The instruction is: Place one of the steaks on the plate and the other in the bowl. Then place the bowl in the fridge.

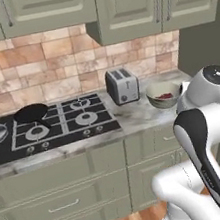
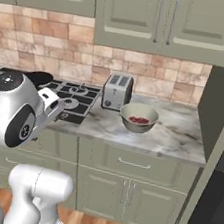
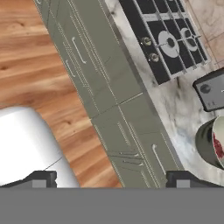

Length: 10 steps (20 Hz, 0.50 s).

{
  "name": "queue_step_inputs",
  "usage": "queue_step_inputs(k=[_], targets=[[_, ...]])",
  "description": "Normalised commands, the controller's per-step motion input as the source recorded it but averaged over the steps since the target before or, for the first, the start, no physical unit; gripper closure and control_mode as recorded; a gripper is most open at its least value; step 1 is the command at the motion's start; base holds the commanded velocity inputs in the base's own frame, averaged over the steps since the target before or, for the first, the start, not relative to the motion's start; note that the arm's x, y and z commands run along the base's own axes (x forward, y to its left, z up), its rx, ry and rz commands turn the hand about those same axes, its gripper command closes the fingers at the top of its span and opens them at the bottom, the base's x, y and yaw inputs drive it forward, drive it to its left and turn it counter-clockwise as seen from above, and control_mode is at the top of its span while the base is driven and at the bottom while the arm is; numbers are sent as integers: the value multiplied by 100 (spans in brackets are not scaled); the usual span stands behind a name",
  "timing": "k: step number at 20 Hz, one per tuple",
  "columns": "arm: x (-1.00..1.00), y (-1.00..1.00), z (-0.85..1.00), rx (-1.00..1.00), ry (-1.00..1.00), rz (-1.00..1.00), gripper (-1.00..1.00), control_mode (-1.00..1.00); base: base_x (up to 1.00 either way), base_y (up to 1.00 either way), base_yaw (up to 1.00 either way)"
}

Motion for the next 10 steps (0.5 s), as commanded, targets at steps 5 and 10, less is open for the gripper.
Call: queue_step_inputs(k=[5,10], targets=[[0,0,0,0,0,0,-100,100,53,-33,-10],[0,0,0,0,0,0,-100,100,58,-31,-8]])
